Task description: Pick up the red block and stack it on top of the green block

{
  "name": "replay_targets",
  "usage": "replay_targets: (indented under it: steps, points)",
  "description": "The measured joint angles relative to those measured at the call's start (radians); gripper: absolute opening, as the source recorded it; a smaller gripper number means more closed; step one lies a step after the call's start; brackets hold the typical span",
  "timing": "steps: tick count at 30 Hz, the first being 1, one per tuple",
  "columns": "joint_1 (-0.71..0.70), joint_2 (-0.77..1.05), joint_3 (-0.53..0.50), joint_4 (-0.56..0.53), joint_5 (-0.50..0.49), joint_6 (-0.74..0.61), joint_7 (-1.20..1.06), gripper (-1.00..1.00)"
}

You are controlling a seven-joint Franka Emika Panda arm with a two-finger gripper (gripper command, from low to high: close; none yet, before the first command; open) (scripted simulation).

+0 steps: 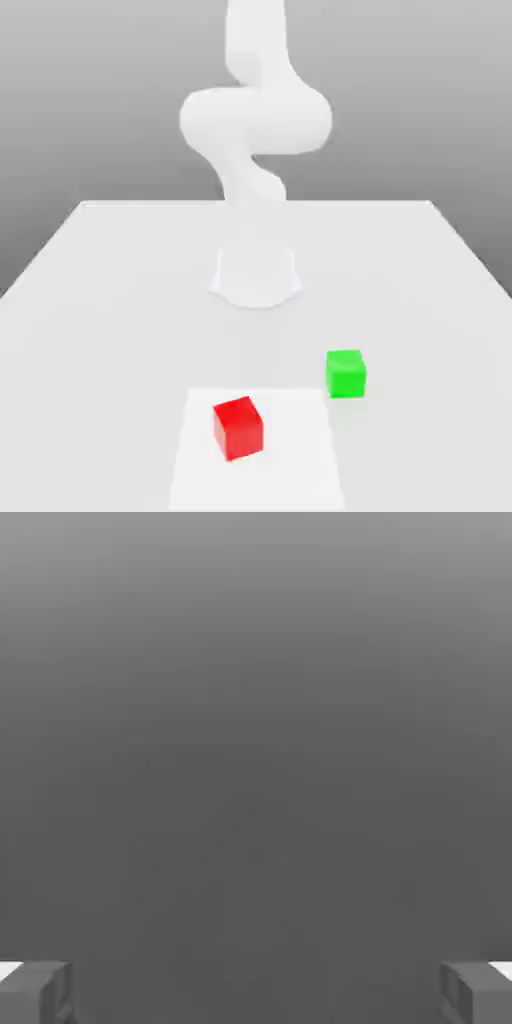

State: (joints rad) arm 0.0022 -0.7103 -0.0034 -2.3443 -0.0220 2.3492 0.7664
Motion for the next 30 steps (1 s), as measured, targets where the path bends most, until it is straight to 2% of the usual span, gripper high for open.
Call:
replay_targets:
  steps: [13, 20, 26, 27, 30]
  points:
    - [0.015, 0.480, -0.059, -0.235, -0.054, 0.263, -0.226, 0.00]
    - [0.015, 0.733, -0.071, -0.357, 0.017, 0.405, -0.415, 0.00]
    - [-0.007, 0.950, -0.038, -0.345, 0.070, 0.580, -0.471, 0.00]
    - [-0.011, 0.976, -0.033, -0.342, 0.074, 0.603, -0.474, -1.00]
    - [-0.011, 0.976, -0.033, -0.342, 0.073, 0.602, -0.473, -1.00]
